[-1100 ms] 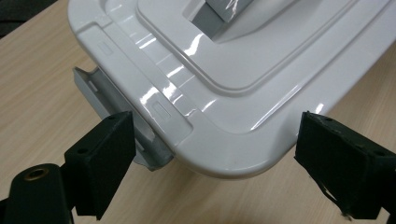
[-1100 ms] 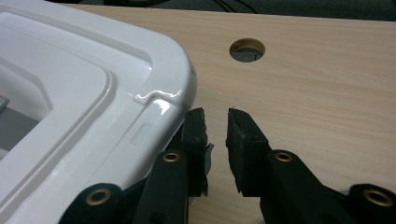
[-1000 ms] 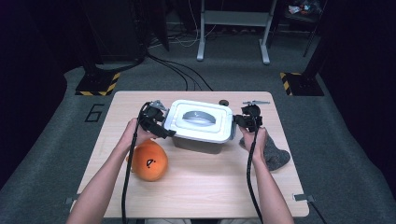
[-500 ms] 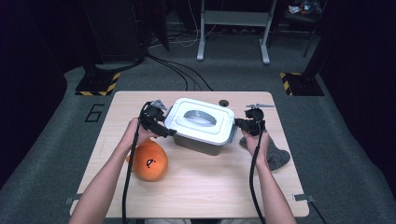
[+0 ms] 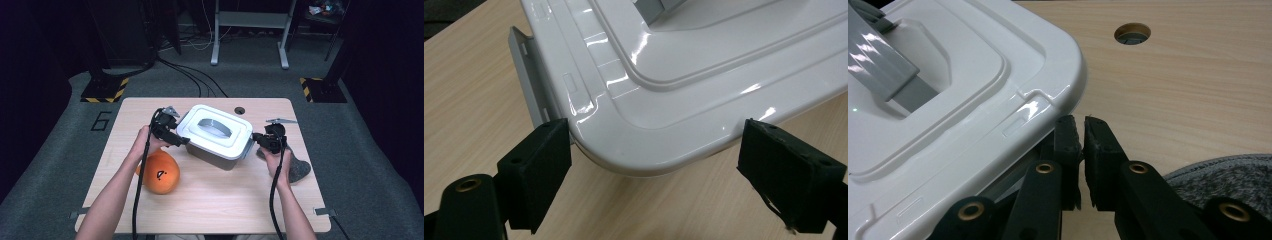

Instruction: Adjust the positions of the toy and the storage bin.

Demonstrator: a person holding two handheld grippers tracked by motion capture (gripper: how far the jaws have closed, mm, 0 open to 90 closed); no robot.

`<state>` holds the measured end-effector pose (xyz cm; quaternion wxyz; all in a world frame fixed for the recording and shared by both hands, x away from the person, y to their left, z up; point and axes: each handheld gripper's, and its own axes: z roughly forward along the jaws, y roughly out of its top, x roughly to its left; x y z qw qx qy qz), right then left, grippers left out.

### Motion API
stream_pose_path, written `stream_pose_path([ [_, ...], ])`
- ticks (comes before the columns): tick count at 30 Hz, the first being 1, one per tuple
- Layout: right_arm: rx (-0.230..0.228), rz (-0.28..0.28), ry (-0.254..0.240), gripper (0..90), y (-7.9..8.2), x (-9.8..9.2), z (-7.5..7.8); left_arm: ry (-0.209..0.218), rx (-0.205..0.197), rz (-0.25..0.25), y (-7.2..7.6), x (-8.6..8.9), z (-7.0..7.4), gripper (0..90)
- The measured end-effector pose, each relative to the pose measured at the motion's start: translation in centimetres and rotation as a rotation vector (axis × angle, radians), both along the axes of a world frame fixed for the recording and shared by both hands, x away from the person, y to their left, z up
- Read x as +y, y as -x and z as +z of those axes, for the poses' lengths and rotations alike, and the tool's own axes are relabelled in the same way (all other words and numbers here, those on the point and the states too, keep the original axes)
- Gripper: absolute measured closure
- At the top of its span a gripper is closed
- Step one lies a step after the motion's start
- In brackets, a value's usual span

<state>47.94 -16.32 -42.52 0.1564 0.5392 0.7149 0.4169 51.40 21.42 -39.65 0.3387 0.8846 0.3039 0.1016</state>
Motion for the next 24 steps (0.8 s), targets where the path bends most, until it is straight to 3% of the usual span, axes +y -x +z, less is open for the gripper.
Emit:
stream_pose_path([
  [24, -0.029, 0.055, -0.067, 83.3, 3.2, 0.7, -0.6, 0.012, 0.036, 0.031, -0.5, 1.2, 0.1, 14.1],
])
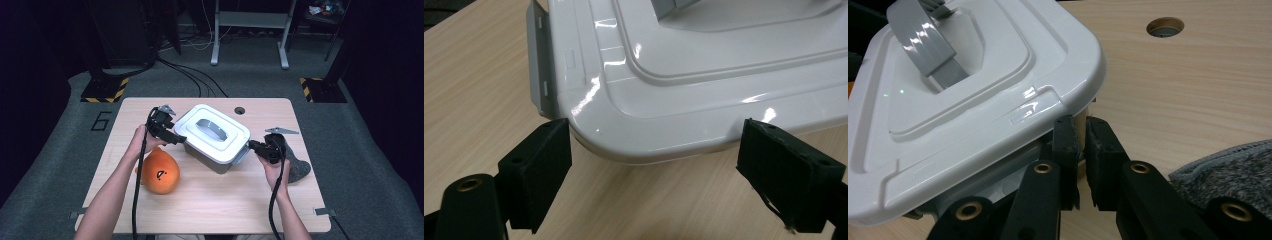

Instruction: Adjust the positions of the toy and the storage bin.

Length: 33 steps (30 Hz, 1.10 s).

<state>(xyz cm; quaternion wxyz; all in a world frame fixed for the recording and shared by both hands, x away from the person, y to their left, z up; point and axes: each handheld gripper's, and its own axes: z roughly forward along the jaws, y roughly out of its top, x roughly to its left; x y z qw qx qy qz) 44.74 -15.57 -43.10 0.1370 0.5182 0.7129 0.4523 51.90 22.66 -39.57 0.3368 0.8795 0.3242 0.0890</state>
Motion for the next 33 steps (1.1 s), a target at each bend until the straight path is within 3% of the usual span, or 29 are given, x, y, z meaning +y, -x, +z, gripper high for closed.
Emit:
stream_pose_path([
  [6, -0.011, 0.022, 0.003, 83.2, 0.8, 0.6, 0.0, 0.003, 0.031, 0.0, -0.3, 0.7, -0.2, 14.3],
  [15, -0.027, 0.063, 0.004, 82.9, 1.9, 1.8, -0.1, -0.005, 0.007, -0.013, -0.3, 0.7, -0.4, 15.4],
  [18, -0.043, 0.058, 0.032, 80.1, 2.1, 2.0, 0.1, 0.008, -0.004, -0.007, -0.3, 0.9, -0.2, 15.4],
  [24, -0.069, 0.041, 0.035, 72.4, 2.2, 1.5, 0.6, 0.021, -0.034, 0.018, -0.6, 1.3, 0.3, 15.1],
  [29, -0.101, 0.028, 0.016, 64.1, 1.7, 1.1, 1.4, 0.03, -0.072, 0.041, -1.1, 1.1, 0.7, 15.1],
  [33, -0.116, 0.027, 0.028, 61.1, 0.1, 1.8, 2.0, 0.042, -0.067, 0.063, -1.7, 0.6, 0.6, 14.5],
])
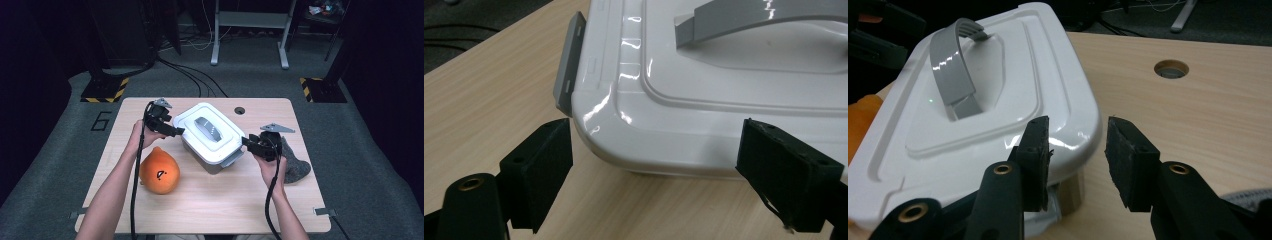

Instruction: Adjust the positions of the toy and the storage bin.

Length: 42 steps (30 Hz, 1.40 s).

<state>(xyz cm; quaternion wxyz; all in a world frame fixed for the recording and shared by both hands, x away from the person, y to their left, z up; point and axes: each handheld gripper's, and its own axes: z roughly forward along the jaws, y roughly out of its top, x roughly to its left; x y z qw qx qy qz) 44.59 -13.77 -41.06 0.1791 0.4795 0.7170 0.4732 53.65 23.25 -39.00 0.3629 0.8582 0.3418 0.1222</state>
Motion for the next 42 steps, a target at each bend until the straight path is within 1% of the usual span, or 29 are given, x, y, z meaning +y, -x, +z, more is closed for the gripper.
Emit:
stream_pose_path([
  [2, 0.0, 0.003, 0.017, 61.0, -0.9, 0.5, 0.1, 0.005, 0.008, 0.0, -0.2, -0.4, -0.2, 14.6],
  [4, 0.012, 0.009, 0.025, 60.6, -2.0, 0.9, 0.1, 0.015, 0.015, -0.002, -0.4, -0.6, -0.2, 14.7],
  [6, 0.034, -0.002, 0.036, 60.7, -2.8, 1.1, -0.1, 0.009, 0.016, -0.004, -0.5, -0.8, -0.2, 14.4],
  [7, 0.053, 0.001, 0.031, 60.2, -3.2, 1.2, -0.3, 0.013, 0.016, 0.0, -0.6, -0.8, -0.2, 14.4],
  [8, 0.063, 0.004, 0.008, 61.4, -3.5, 1.1, -0.4, 0.011, 0.025, -0.005, -0.6, -0.7, -0.2, 14.4],
  [9, 0.073, 0.005, -0.01, 63.0, -3.7, 1.1, -0.5, 0.021, 0.031, -0.002, -0.7, -0.6, -0.2, 14.4],
  [12, 0.074, 0.006, -0.014, 64.2, -3.5, 1.1, -0.5, 0.029, 0.041, -0.005, -0.8, -0.4, -0.3, 14.8],
  [13, 0.079, 0.006, -0.013, 64.4, -3.3, 1.2, -0.4, 0.044, 0.048, -0.001, -0.8, -0.4, -0.4, 14.8],
  [14, 0.077, 0.009, -0.013, 64.6, -3.1, 1.2, -0.4, 0.039, 0.044, -0.011, -0.9, -0.3, -0.4, 14.9],
  [16, 0.078, 0.01, -0.014, 65.0, -2.8, 1.1, -0.4, 0.044, 0.041, -0.009, -0.8, -0.4, -0.4, 14.9],
  [22, 0.082, 0.014, -0.017, 64.9, -1.9, 0.9, -0.4, 0.031, 0.041, -0.029, -0.5, -0.8, -0.3, 14.8],
  [23, 0.08, 0.016, -0.015, 64.9, -1.7, 0.9, -0.4, 0.021, 0.033, -0.039, -0.4, -0.9, -0.3, 14.9],
  [24, 0.079, 0.016, -0.015, 64.8, -1.5, 0.9, -0.4, 0.019, 0.04, -0.041, -0.2, -1.0, -0.2, 14.9],
  [25, 0.077, 0.019, -0.014, 64.6, -1.4, 0.9, -0.5, 0.013, 0.037, -0.049, -0.1, -1.1, -0.2, 14.9],
  [29, 0.069, 0.024, -0.017, 64.3, -0.8, 0.9, -0.6, 0.012, 0.033, -0.055, 0.4, -1.5, -0.1, 14.8],
  [32, 0.068, 0.031, -0.019, 63.8, -0.9, 0.8, -0.6, 0.017, 0.026, -0.053, 0.4, -1.5, -0.2, 14.7],
  [33, 0.065, 0.033, -0.013, 61.7, -0.9, 0.8, -0.6, 0.019, 0.021, -0.052, 0.4, -1.4, -0.2, 14.4],
  [34, 0.064, 0.031, -0.007, 57.7, -0.9, 0.9, -0.6, 0.032, 0.013, -0.046, 0.5, -1.2, -0.2, 14.1],
  [35, 0.059, 0.027, 0.01, 53.2, -0.9, 0.8, -0.5, 0.036, 0.01, -0.04, 0.5, -1.1, -0.2, 13.7],
  [36, 0.052, 0.027, 0.01, 51.0, -0.8, 0.8, -0.5, 0.049, 0.015, -0.028, 0.6, -0.9, -0.3, 13.0],
  [37, 0.05, 0.022, 0.009, 48.0, -0.7, 0.6, -0.5, 0.054, 0.008, -0.024, 0.7, -0.6, -0.3, 12.1],
  [38, 0.043, 0.014, 0.02, 44.1, -0.5, 0.3, -0.5, 0.055, 0.007, -0.019, 0.8, -0.4, -0.2, 11.7],
  [39, 0.038, 0.01, 0.024, 40.3, -0.4, 0.0, -0.4, 0.066, 0.018, -0.013, 1.0, -0.1, -0.1, 11.4],
  [40, 0.03, 0.011, 0.018, 38.0, -0.1, -0.5, -0.4, 0.074, 0.011, -0.013, 1.1, 0.1, 0.0, 11.3],
  [41, 0.031, -0.001, 0.024, 36.4, 0.1, -0.7, -0.3, 0.089, 0.009, -0.003, 1.3, 0.4, 0.2, 11.2],
  [42, 0.022, -0.01, 0.045, 34.4, 0.3, -1.2, -0.2, 0.095, -0.004, -0.003, 1.4, 0.8, 0.4, 11.2],
])
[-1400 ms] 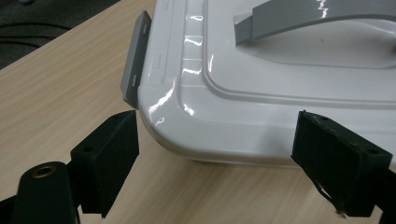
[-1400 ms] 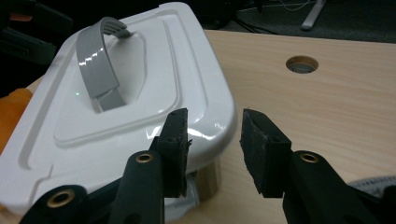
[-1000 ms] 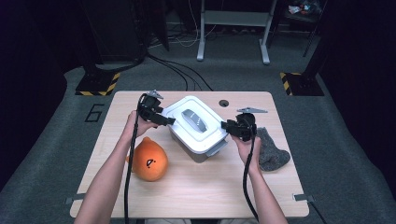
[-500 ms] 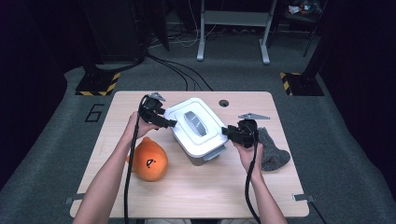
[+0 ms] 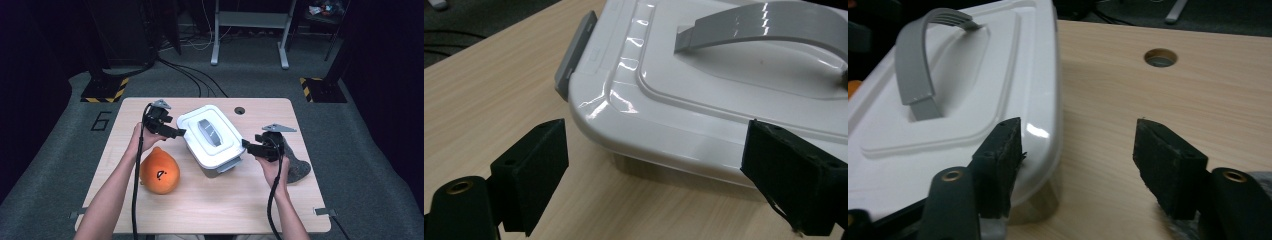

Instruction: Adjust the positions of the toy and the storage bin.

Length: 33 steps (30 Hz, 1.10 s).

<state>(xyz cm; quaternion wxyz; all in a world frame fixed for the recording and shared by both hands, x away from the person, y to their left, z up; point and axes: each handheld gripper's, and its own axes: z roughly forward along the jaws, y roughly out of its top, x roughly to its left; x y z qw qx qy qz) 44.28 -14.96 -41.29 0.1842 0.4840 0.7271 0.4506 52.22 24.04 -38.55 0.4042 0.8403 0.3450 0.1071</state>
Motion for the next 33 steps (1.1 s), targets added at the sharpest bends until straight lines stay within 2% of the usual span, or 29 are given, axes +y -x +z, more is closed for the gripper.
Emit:
stream_pose_path([
  [1, -0.01, -0.006, -0.005, 32.1, 0.4, -0.8, 0.1, -0.009, 0.001, -0.003, 0.1, 0.2, 0.2, 11.1],
  [4, -0.007, -0.027, 0.012, 27.5, 0.8, -2.1, 0.0, 0.003, -0.003, 0.005, 0.3, 0.7, 0.4, 11.0],
  [5, -0.002, -0.037, 0.009, 25.2, 1.0, -2.6, 0.0, -0.004, -0.006, 0.006, 0.3, 0.9, 0.4, 10.9],
  [9, 0.031, -0.081, 0.056, 18.8, 1.4, -4.7, -0.8, 0.011, -0.013, 0.013, 0.3, 1.4, 0.4, 10.8],
  [11, 0.052, -0.106, 0.076, 17.1, 1.6, -5.7, -1.4, 0.001, -0.016, 0.008, 0.3, 1.6, 0.5, 10.8],
  [14, 0.099, -0.147, 0.105, 15.8, 1.7, -7.3, -2.5, 0.011, -0.006, 0.022, 0.5, 1.5, 0.5, 10.8],
  [16, 0.124, -0.173, 0.136, 14.6, 1.8, -8.0, -3.1, -0.006, -0.013, 0.012, 0.5, 1.5, 0.6, 10.7],
  [17, 0.137, -0.183, 0.142, 14.5, 1.9, -8.3, -3.4, -0.012, -0.02, 0.005, 0.4, 1.5, 0.6, 10.7],
  [19, 0.16, -0.201, 0.153, 14.6, 1.8, -9.0, -4.1, -0.005, -0.001, 0.013, 0.5, 1.3, 0.5, 10.7],
  [20, 0.175, -0.209, 0.158, 14.7, 1.7, -9.2, -4.5, -0.008, -0.005, 0.007, 0.5, 1.2, 0.5, 10.7],
  [22, 0.216, -0.234, 0.157, 14.8, 1.4, -9.6, -5.4, -0.017, -0.007, 0.002, 0.5, 1.2, 0.5, 10.7],
  [25, 0.254, -0.246, 0.183, 16.9, 0.7, -9.9, -6.9, -0.015, 0.002, 0.003, 0.5, 1.1, 0.5, 10.7],
  [28, 0.293, -0.266, 0.195, 23.8, 0.2, -10.1, -8.2, -0.008, -0.003, 0.009, 0.6, 1.1, 0.3, 10.7],
  [29, 0.304, -0.276, 0.183, 26.7, 0.2, -10.1, -8.4, -0.016, -0.004, 0.004, 0.6, 1.2, 0.3, 10.7],
  [33, 0.303, -0.284, 0.188, 41.8, 0.1, -10.5, -9.3, -0.022, 0.006, 0.005, 0.7, 1.6, 0.1, 10.7],
])
